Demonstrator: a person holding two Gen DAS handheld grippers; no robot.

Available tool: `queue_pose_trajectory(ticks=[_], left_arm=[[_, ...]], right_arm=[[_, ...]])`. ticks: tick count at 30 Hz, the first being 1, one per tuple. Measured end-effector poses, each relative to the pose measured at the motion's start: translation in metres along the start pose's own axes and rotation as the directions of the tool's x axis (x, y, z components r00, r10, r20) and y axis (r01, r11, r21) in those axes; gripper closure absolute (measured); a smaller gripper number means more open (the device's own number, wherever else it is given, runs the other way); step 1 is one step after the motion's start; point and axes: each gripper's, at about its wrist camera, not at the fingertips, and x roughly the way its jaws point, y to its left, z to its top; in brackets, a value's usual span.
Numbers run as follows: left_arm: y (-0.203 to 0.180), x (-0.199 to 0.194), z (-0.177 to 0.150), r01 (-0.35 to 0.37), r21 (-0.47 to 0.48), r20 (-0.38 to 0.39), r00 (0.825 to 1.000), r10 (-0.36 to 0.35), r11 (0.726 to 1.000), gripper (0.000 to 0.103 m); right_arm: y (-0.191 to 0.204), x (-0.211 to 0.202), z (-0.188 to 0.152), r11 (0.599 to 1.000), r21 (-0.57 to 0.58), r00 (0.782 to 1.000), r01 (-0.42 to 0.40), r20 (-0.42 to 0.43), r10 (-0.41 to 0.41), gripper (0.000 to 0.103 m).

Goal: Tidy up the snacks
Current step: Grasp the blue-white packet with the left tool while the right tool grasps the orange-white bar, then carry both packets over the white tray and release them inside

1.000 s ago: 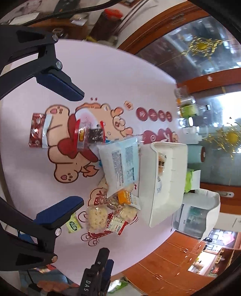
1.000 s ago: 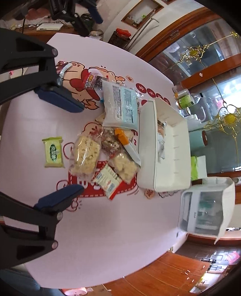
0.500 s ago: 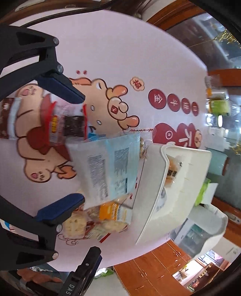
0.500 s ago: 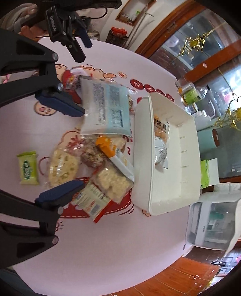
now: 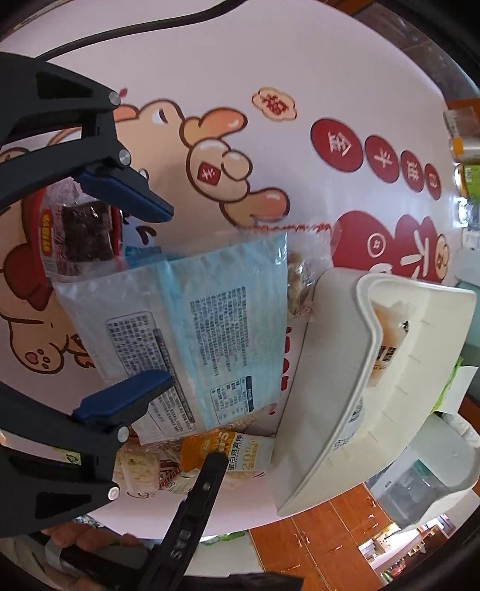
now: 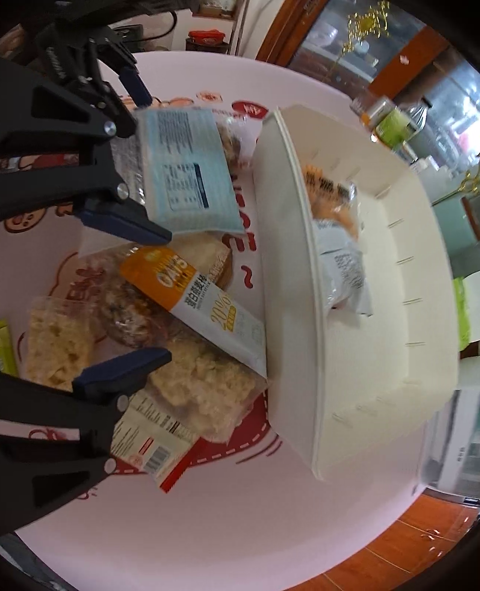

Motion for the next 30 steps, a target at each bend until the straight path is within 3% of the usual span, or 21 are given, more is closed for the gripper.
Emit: queue_pose_trajectory(ticks=[7,9,14,18,20,30], left_arm=[[0.0,0.016,0.009,0.074,-0.017,-0.003,0.997,-0.074,0.997,0.022],[-0.003,0.02,0.011,0.081,-0.006,0.003,0.997,-0.081,0.997,0.027],[-0.01,0.011,0.013,0.095,0.032,0.068,0.993,-0.097,0.995,0.068],[-0.012,0.001,0.01,0.124,0.031,0.082,0.989,-0.127,0.992,0.082],[-0.017,-0.009,0.007,0.114,0.053,0.111,0.987,-0.119,0.992,0.089],[-0.036,-0.066,-0.02,0.034,0.124,0.233,0.97,-0.062,0.992,0.093]], right_arm=[[0.01,0.016,0.009,0.999,-0.003,0.999,0.036,-0.001,-0.036,0.056],[0.011,0.019,0.01,0.999,-0.006,0.999,0.038,-0.008,-0.038,0.059],[0.005,0.016,0.008,0.999,0.003,0.999,0.033,0.022,-0.033,0.071],[-0.002,0.008,0.003,1.0,0.009,0.999,-0.005,0.041,0.005,0.086],[-0.001,0.003,-0.003,1.0,-0.003,0.999,-0.012,0.053,0.012,0.088],[0.006,-0.046,-0.031,0.996,-0.073,0.985,-0.049,0.163,0.06,0.088]])
